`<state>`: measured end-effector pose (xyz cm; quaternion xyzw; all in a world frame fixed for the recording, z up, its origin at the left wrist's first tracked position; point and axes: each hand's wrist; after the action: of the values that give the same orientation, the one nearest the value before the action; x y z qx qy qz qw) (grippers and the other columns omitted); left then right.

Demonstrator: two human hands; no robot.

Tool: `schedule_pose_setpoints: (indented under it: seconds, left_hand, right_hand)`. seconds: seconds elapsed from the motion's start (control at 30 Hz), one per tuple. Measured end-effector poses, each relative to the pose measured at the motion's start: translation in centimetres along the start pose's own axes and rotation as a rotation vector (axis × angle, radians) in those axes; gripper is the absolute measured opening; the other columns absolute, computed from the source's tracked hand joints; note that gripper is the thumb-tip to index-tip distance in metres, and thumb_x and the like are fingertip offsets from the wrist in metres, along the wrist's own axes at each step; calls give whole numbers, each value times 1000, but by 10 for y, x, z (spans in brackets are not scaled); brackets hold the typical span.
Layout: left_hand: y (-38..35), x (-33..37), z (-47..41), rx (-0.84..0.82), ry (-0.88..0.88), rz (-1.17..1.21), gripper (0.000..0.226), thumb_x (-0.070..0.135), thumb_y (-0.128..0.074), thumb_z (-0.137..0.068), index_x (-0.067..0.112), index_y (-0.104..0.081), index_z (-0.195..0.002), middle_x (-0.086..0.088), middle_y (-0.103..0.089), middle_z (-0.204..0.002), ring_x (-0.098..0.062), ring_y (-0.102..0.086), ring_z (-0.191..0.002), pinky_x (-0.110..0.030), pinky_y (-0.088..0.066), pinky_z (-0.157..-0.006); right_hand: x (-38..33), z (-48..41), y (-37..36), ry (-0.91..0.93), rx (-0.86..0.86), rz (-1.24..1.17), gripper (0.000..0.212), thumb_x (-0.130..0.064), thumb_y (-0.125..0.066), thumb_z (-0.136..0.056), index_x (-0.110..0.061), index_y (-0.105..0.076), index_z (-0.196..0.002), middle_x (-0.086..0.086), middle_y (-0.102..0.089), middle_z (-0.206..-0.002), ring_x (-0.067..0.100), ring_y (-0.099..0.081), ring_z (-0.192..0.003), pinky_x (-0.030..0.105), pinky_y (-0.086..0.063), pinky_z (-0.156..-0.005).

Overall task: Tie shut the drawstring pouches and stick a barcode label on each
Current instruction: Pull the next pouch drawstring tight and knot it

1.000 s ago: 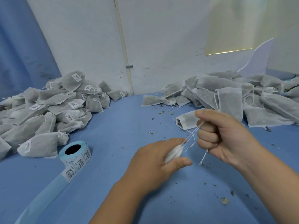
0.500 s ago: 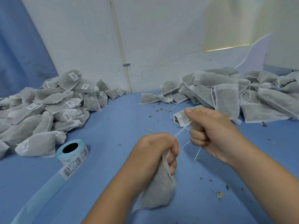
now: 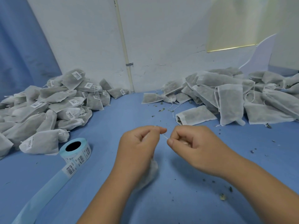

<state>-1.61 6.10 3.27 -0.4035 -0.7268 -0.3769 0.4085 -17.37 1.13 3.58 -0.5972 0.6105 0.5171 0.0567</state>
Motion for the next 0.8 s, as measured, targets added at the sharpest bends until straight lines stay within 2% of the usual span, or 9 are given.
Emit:
schedule_pose_setpoints:
  seconds: [0.07, 0.13, 0.17, 0.23, 0.3, 0.4, 0.47, 0.6, 0.8]
  left_hand:
    - [-1, -2, 3, -50, -75, -173, 26, 22, -60, -87, 32, -75, -69, 19, -48, -41, 4, -45, -43, -8, -33, -46]
    - [-2, -4, 5, -117, -117, -271, 22, 33, -58, -83, 29, -72, -67, 16, -47, -43, 0, -41, -44, -14, -33, -46]
    - [-2, -5, 6, -152, -131, -300, 23, 39, -55, -80, 28, -71, -68, 15, -47, -44, -1, -39, -44, -16, -33, -45]
    - [-2, -6, 6, -235, -135, -331, 25, 47, -52, -75, 31, -70, -72, 15, -49, -46, -2, -40, -44, -16, -33, -45]
    - [-2, -4, 8, -318, -114, -342, 29, 50, -51, -72, 29, -70, -70, 15, -49, -46, -2, -40, -44, -14, -33, -46]
    - [-5, 3, 9, -375, -22, -217, 26, 37, -53, -75, 28, -68, -56, 11, -42, -42, -6, -38, -44, -16, -33, -47]
    - [-4, 6, 7, -399, 78, -56, 27, 33, -54, -75, 23, -65, -53, 8, -39, -42, -12, -38, -43, -18, -35, -48]
    - [-1, 10, 6, -489, 291, 263, 24, 30, -60, -71, 15, -58, -52, 3, -30, -45, -14, -34, -39, -21, -36, -46]
    - [-5, 6, 2, -394, 566, 465, 22, 23, -59, -70, 15, -50, -51, 4, -25, -47, -13, -30, -38, -27, -33, -52]
  right_hand:
    - [-3, 1, 2, 16, -16, -44, 16, -22, -58, -81, -15, -55, -67, -12, -37, -44, 6, -31, -44, 18, -29, -46]
    - [-4, 1, 5, 2, 7, -97, 12, -20, -55, -76, -14, -57, -66, -12, -37, -42, 5, -30, -42, 27, -36, -46]
    - [-3, 0, 6, -6, 22, -126, 12, -17, -54, -75, -14, -58, -64, -13, -39, -41, 4, -30, -41, 26, -37, -44]
    - [-1, 0, 9, -23, 47, -183, 12, -12, -55, -74, -13, -59, -62, -13, -40, -40, 3, -29, -39, 17, -30, -40]
    - [1, -1, 10, -34, 71, -218, 13, -14, -56, -75, -14, -61, -63, -8, -37, -44, 5, -29, -42, 15, -27, -41]
    - [7, -3, 9, -39, 81, -216, 18, -8, -62, -82, -15, -64, -65, 3, -33, -50, 8, -28, -46, 15, -27, -44]
    - [9, -4, 7, -67, 89, -207, 22, -5, -61, -84, -16, -64, -65, 2, -33, -50, 8, -28, -45, 14, -28, -43]
    - [12, -5, 0, -127, 92, -182, 22, -8, -59, -83, -17, -62, -63, -1, -36, -50, 6, -30, -45, 14, -28, -42]
    - [19, -4, -3, -160, 59, 4, 18, -14, -56, -77, -16, -58, -60, -9, -44, -49, 4, -38, -45, 13, -32, -45]
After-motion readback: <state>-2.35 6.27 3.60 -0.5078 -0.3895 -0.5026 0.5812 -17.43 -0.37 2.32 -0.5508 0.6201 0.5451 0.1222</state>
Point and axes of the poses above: each hand's wrist, its own z-axis away from the middle knuckle, its own y-axis out of the back of the hand, x = y × z
